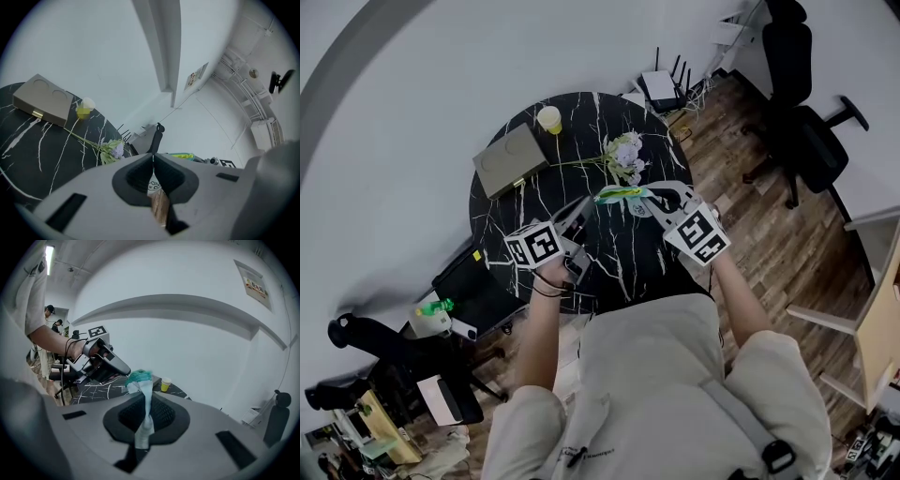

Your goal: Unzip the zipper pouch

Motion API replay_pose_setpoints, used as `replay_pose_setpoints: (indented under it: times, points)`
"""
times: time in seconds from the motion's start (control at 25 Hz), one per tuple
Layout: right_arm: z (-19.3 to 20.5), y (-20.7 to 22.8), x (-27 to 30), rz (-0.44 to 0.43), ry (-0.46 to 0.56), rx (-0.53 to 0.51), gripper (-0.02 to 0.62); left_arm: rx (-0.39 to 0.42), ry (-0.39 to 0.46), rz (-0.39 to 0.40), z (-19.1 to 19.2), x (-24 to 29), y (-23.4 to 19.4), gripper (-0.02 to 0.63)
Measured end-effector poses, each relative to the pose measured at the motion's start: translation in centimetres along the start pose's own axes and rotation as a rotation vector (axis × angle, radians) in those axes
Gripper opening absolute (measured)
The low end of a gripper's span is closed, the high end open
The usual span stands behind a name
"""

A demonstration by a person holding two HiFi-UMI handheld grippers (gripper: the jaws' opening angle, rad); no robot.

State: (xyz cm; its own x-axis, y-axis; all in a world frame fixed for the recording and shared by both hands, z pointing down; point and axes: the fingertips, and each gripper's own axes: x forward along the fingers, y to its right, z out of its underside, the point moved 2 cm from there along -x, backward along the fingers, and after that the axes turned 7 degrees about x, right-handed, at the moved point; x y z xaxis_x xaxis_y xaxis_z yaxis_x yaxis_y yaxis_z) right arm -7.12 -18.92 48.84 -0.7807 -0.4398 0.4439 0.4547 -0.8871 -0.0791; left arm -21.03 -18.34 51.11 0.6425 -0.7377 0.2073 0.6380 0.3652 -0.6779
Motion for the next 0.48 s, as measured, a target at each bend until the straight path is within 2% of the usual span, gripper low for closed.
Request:
replay_pose_setpoints:
  times: [0.24, 0.48]
  points:
    - [0.1, 0.6, -0.5, 0.007, 0.004, 0.017, 0.014, -0.01, 0.004, -0.046, -0.2, -0.8, -1.8, 0.028]
    - [0.1, 0.8, -0.8, 0.011, 0.01, 0.032, 0.014, 0.019, -0.009, -0.076, -0.2, -1.2, -2.6, 0.028]
